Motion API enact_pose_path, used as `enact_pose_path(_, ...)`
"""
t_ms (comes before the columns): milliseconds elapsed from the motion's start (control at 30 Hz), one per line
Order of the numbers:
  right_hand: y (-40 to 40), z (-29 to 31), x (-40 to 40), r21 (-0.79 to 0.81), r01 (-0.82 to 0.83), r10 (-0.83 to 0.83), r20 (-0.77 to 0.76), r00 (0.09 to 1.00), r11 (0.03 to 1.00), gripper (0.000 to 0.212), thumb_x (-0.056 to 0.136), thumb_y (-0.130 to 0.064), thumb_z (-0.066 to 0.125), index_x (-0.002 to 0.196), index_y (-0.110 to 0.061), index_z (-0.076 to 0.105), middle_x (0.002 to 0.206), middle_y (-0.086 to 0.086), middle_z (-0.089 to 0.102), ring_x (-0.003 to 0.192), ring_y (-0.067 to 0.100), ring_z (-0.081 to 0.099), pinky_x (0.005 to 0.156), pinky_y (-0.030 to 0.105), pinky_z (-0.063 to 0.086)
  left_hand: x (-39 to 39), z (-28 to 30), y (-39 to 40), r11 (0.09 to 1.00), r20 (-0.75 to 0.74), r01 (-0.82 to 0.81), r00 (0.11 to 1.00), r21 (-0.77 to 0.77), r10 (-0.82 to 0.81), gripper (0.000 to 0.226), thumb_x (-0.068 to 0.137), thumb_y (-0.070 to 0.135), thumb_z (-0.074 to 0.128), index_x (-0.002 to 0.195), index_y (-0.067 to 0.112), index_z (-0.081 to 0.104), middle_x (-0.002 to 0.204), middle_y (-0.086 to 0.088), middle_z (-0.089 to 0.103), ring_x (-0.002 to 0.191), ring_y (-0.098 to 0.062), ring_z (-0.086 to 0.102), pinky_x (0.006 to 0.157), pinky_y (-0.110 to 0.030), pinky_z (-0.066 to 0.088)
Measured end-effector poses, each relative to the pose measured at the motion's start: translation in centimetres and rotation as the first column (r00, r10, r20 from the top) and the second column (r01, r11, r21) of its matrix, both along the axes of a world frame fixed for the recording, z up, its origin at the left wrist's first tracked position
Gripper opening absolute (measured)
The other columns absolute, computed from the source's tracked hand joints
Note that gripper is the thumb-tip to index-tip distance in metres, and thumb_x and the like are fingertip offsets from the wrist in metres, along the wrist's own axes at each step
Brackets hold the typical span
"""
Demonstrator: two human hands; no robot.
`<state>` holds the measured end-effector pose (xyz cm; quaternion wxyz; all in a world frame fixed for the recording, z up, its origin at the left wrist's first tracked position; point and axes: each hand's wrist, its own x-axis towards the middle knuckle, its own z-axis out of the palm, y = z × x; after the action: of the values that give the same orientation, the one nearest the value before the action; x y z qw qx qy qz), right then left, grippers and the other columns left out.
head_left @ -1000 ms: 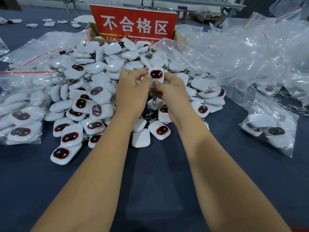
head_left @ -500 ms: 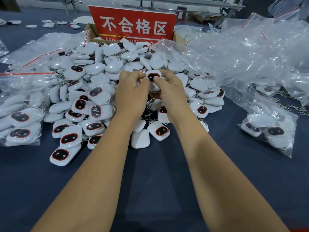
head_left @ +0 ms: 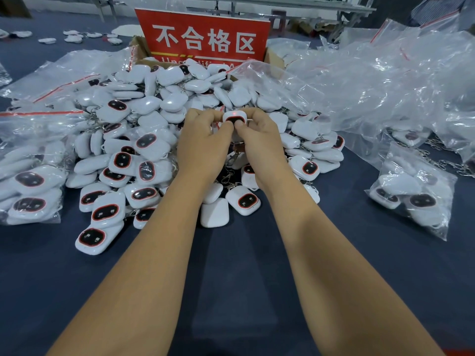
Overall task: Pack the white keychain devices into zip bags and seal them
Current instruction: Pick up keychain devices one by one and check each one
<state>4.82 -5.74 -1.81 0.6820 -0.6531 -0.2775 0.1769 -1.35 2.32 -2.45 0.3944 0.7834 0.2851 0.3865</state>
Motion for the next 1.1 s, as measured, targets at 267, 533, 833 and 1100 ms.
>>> enact_pose_path(267, 0.2, 0.0, -0.2, -0.016, 0.006, -0.005, 0.027, 1.000, 1.000, 0.022, 0.098, -0.009, 0.049, 0.095, -0.027, 0.062, 0.098, 0.015, 0.072, 0.086, 0.021, 0.068, 0.051, 0.028, 0.048, -0.1, 0.3, 0.0, 0.999, -0.019, 0.034, 0.999, -0.019, -0.034, 0.019, 0.095, 0.025, 0.053, 0.101, 0.012, 0.066, 0.093, 0.012, 0.039, 0.089, -0.024, 0.060, 0.083, -0.046, 0.052)
enact_pose_path(533, 0.0, 0.1, 0.0, -0.012, 0.003, -0.003, 0.017, 1.000, 1.000, 0.019, 0.099, -0.012, 0.050, 0.099, -0.025, 0.063, 0.080, -0.004, 0.072, 0.070, 0.004, 0.066, 0.044, 0.025, 0.047, 0.0, 0.0, -0.1, 0.998, -0.024, 0.010, 1.000, 0.055, -0.009, 0.024, 0.098, 0.028, 0.053, 0.111, 0.014, 0.066, 0.105, 0.005, 0.041, 0.091, -0.012, 0.052, 0.082, -0.030, 0.045)
enact_pose_path(833, 0.5, -0.4, 0.8, -0.043, 0.175, -0.175, -0.002, 0.985, 0.984, 0.005, 0.096, -0.020, 0.061, 0.101, -0.021, 0.060, 0.096, 0.012, 0.072, 0.089, 0.032, 0.071, 0.081, 0.053, 0.058, -0.2, -0.1, 0.1, 0.999, 0.043, 0.015, 0.999, -0.037, -0.014, 0.032, 0.093, 0.015, 0.048, 0.118, 0.030, 0.063, 0.108, 0.009, 0.048, 0.085, 0.004, 0.049, 0.074, -0.014, 0.039)
enact_pose_path(1100, -0.2, -0.1, 1.2, 0.188, 0.197, -0.193, -0.037, 0.980, 0.962, 0.017, 0.088, -0.004, 0.069, 0.092, -0.020, 0.063, 0.085, -0.005, 0.072, 0.078, 0.004, 0.068, 0.072, 0.017, 0.052, -0.1, 0.0, 0.6, 0.995, 0.050, -0.046, 0.997, -0.088, 0.051, 0.050, 0.087, 0.013, 0.059, 0.136, 0.019, 0.054, 0.074, 0.013, 0.052, 0.067, -0.004, 0.052, 0.068, -0.020, 0.046)
